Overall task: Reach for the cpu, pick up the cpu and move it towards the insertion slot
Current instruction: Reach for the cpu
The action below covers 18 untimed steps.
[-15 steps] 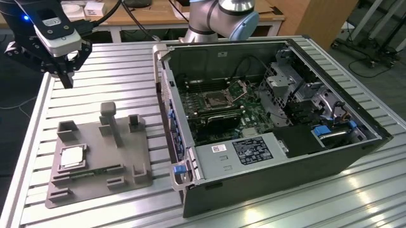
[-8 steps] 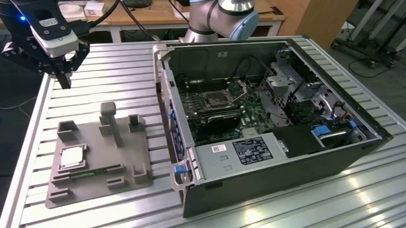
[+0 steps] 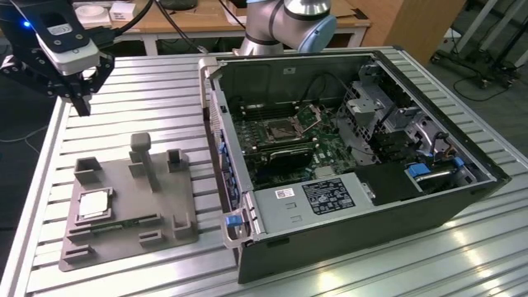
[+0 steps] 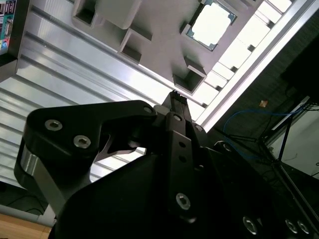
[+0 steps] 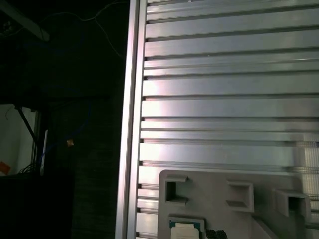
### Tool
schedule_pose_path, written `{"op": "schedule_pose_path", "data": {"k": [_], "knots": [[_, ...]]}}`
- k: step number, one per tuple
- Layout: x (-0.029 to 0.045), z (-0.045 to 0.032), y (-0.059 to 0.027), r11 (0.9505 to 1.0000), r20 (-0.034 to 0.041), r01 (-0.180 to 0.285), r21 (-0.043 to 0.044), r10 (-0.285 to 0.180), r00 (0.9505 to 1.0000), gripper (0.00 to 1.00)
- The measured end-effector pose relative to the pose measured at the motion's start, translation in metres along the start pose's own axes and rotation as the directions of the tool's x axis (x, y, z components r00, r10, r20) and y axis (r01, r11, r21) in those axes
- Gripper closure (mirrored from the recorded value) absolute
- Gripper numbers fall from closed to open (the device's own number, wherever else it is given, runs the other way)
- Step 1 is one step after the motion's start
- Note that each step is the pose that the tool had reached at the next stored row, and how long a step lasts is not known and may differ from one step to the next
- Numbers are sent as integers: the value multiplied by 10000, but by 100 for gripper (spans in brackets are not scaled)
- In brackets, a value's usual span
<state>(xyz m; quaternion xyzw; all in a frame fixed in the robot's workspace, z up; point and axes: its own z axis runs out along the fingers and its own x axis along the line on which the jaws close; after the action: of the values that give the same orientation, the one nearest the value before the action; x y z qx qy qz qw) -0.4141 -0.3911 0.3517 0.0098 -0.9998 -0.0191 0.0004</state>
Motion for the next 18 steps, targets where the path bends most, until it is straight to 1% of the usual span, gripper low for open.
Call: {"op": "schedule_pose_path", "data": {"k": [18], "knots": [[79, 8, -3, 10000, 0, 0, 0, 0, 10000, 89]]}}
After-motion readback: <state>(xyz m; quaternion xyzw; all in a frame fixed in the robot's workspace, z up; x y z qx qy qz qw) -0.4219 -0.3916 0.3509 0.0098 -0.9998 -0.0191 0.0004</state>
